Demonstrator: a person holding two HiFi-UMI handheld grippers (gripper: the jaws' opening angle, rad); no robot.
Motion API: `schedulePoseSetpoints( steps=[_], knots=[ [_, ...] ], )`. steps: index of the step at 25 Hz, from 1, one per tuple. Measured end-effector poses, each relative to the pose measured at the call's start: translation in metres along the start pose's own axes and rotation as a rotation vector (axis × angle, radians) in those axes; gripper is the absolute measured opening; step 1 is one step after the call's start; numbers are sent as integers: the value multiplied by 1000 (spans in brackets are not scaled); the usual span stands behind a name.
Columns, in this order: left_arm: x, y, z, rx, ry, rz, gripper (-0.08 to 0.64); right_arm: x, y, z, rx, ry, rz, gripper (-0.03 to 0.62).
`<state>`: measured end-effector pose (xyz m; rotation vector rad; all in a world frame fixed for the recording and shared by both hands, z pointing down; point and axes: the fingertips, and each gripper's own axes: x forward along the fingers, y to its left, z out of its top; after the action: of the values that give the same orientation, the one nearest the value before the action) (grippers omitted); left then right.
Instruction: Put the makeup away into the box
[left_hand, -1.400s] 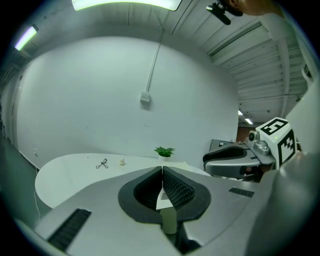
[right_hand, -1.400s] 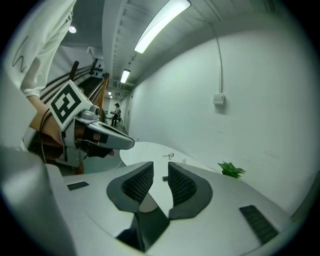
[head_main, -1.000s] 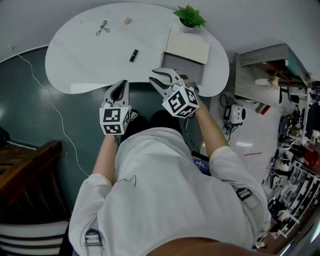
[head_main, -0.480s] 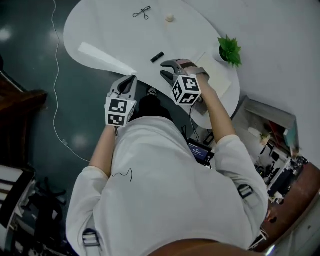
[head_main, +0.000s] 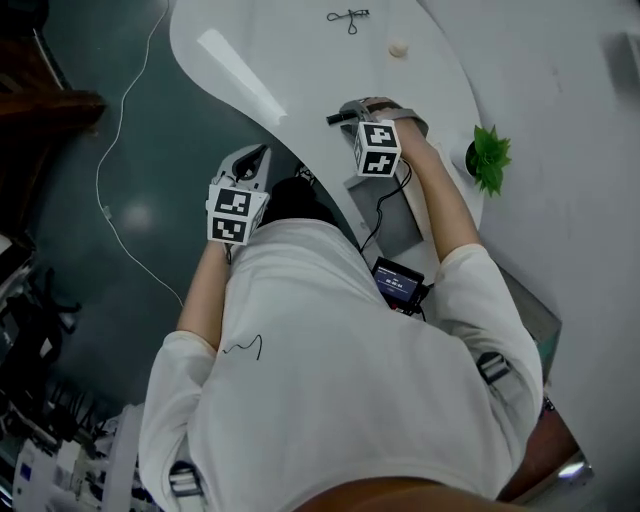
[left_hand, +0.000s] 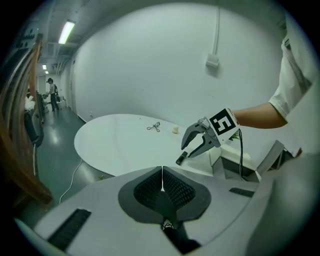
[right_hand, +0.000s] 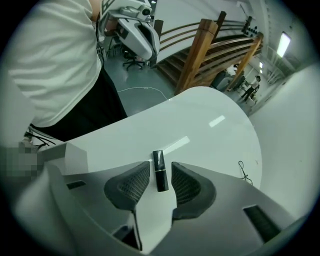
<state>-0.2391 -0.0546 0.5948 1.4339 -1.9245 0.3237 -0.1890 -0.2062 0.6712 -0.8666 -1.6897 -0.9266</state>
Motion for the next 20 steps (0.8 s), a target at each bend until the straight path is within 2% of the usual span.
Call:
schedulePoseSetpoints(
  steps=[6,10,13,16,20],
  knots=[
    [-8,12,-7,-51,-5,79,21,28,1,-2,-41,33,97,147],
    [-10,8,-9,-49,7,60,21,33,3,0,14,51,112,87],
    [-10,7,-4,-13,12,41,21,26,0,5,94,37,94,89],
    [-6,7,4,20,6,11,21,18,-8,8,209,1,31,89],
    [5,-4,13,87,9,-49,21,1,-14,9,451,-84,-47,89]
  ],
)
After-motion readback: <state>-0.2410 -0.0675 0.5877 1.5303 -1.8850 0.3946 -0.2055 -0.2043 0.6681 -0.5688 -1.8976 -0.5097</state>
